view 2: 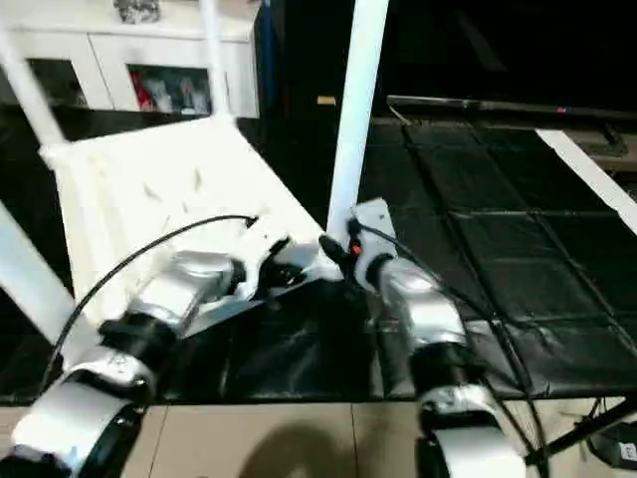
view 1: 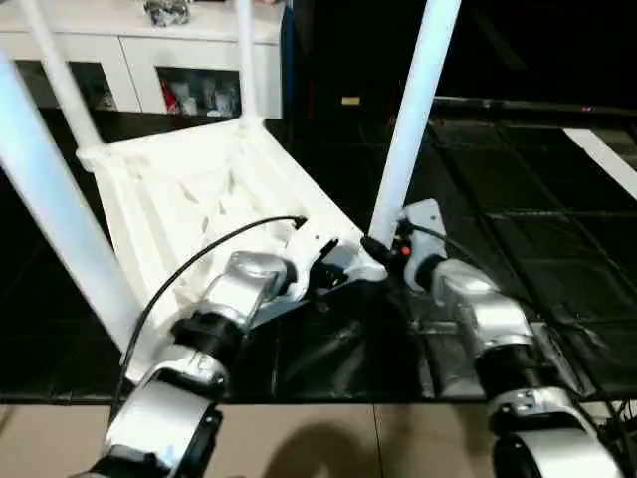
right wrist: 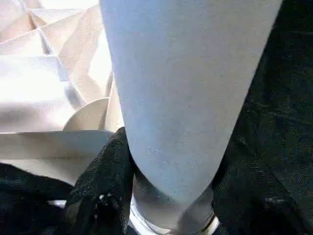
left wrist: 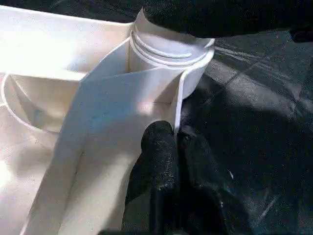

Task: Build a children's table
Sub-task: Rotate leg to tighten

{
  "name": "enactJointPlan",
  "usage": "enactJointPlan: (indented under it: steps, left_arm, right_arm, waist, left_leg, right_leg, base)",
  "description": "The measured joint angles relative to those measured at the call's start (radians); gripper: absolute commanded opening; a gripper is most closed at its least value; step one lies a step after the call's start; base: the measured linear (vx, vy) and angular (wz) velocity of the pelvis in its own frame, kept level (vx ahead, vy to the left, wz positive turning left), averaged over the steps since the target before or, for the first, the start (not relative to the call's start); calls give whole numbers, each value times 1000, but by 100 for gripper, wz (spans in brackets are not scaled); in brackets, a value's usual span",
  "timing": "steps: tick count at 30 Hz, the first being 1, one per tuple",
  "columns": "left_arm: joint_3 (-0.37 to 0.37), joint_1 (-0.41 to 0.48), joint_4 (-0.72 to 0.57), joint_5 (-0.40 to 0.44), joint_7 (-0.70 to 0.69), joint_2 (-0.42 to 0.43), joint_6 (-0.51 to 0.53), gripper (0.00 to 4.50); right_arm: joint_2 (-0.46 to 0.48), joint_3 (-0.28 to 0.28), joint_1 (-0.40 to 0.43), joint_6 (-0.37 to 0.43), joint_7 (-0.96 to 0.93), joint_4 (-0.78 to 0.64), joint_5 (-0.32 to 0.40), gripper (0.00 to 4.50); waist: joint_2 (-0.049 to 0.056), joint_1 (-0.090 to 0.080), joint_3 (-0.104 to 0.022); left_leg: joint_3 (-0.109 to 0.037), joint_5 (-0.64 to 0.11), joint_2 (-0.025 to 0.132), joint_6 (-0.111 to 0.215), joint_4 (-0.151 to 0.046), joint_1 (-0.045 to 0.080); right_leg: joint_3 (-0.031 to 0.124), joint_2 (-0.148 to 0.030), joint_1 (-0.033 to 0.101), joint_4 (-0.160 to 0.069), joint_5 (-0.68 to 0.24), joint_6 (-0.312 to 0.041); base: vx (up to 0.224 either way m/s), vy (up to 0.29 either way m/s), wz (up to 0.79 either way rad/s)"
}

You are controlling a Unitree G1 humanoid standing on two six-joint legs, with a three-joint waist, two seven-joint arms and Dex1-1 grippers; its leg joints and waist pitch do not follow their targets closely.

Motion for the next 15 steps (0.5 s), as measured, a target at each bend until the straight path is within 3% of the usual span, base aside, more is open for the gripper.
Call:
enactJointPlan:
  steps: [7,11,15]
  left_arm:
    - [-3,1,-10,0,-14,6,1,0]
    - [-38,16,-41,0,-120,64,-40,0]
    - [-73,28,-66,-1,-236,119,-106,0]
  right_arm:
    - [-3,14,4,-5,17,-13,-11,315]
    - [-62,38,15,-64,179,1,12,348]
    - [-143,74,21,-115,360,35,32,356]
  waist:
    - [-1,-1,1]
    - [-3,-2,2]
    - [-9,12,6]
  left_leg:
    - [0,0,0,0,-2,-1]
    - [0,0,0,0,-5,-2]
    - [1,0,1,1,-7,-7]
  right_leg:
    - [0,0,-1,0,0,0]
    - [0,0,-4,1,0,0]
    - [-1,1,-9,1,0,-1]
  base:
    - [0,0,0]
    - [0,0,0]
    - [0,0,0]
